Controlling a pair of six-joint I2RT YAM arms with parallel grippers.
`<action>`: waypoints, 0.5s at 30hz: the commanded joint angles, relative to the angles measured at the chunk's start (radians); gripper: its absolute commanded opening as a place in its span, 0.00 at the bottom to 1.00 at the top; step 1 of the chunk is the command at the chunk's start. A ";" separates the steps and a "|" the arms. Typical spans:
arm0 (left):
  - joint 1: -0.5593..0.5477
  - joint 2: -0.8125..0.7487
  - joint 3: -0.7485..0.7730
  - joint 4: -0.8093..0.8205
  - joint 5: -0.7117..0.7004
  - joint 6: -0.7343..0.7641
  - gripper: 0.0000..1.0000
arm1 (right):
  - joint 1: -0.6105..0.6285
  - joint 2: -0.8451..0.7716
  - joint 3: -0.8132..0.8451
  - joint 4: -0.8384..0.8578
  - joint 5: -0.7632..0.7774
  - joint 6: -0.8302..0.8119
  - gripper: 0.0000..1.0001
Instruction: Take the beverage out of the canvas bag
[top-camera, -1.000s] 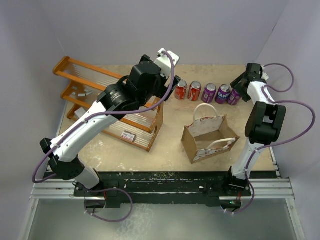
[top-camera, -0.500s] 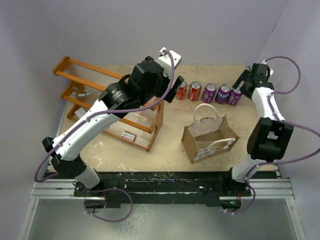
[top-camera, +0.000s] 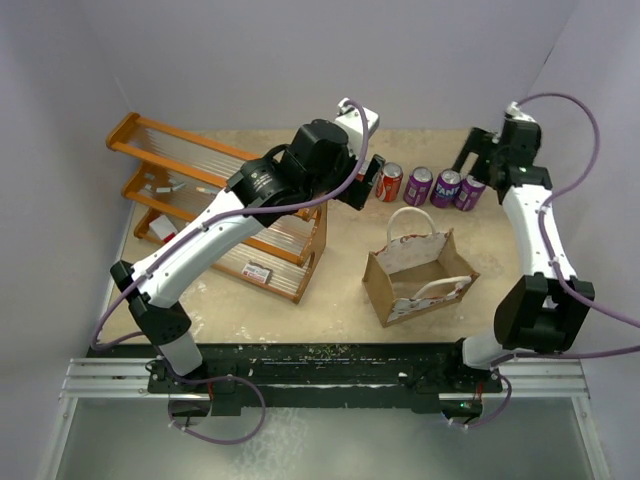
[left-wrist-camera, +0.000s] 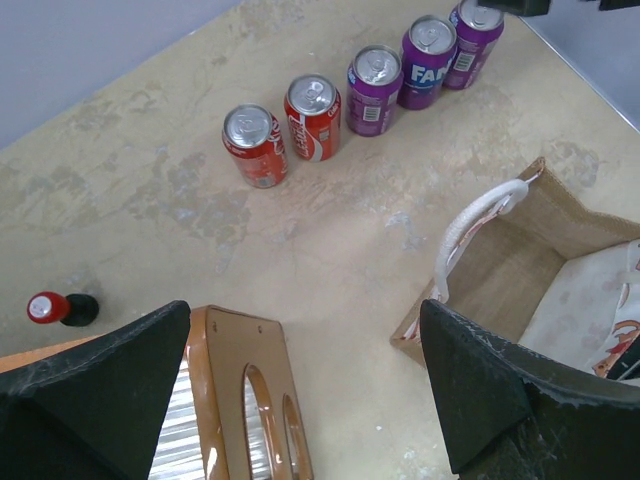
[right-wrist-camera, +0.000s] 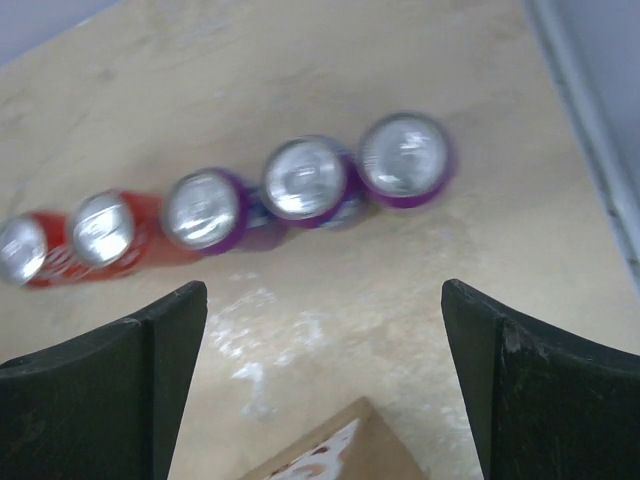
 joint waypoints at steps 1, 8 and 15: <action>0.023 -0.002 0.035 0.025 0.025 -0.076 0.99 | 0.220 -0.007 0.168 -0.100 -0.004 -0.086 1.00; 0.099 -0.073 -0.016 0.041 0.018 -0.143 0.99 | 0.519 -0.075 0.357 -0.269 0.032 -0.058 1.00; 0.146 -0.285 -0.072 -0.011 -0.081 -0.156 0.99 | 0.551 -0.330 0.397 -0.368 0.000 -0.054 1.00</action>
